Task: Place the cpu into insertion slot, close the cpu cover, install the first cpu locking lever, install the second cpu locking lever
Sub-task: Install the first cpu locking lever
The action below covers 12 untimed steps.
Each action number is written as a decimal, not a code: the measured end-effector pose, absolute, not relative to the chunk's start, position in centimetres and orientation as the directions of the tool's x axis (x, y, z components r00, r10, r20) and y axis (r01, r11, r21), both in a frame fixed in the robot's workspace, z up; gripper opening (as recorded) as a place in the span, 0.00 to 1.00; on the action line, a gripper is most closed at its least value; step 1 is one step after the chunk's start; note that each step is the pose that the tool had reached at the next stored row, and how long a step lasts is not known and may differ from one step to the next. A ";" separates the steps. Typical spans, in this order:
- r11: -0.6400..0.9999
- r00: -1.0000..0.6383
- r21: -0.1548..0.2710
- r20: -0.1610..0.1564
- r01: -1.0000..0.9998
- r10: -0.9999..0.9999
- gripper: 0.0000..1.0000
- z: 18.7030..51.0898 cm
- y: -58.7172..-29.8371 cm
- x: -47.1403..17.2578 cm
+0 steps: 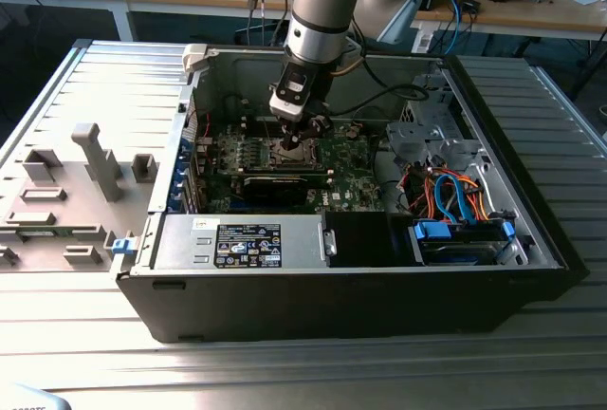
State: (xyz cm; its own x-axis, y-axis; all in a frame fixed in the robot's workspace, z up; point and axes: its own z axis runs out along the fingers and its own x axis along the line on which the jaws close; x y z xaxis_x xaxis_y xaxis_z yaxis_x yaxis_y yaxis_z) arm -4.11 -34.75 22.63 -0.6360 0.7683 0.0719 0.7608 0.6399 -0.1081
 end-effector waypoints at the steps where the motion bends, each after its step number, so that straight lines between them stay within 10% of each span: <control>1: 0.641 -0.637 -0.108 0.072 0.760 0.767 0.11 22.6 -34.8 -4.1; 12: 0.654 -0.650 -0.108 0.072 0.749 0.756 0.11 22.6 -34.8 -4.1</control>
State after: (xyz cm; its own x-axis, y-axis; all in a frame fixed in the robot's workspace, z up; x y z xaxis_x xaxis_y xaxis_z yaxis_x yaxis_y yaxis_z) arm -4.11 -34.75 22.63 -0.6501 0.7564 0.0720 0.7488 0.6539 -0.1081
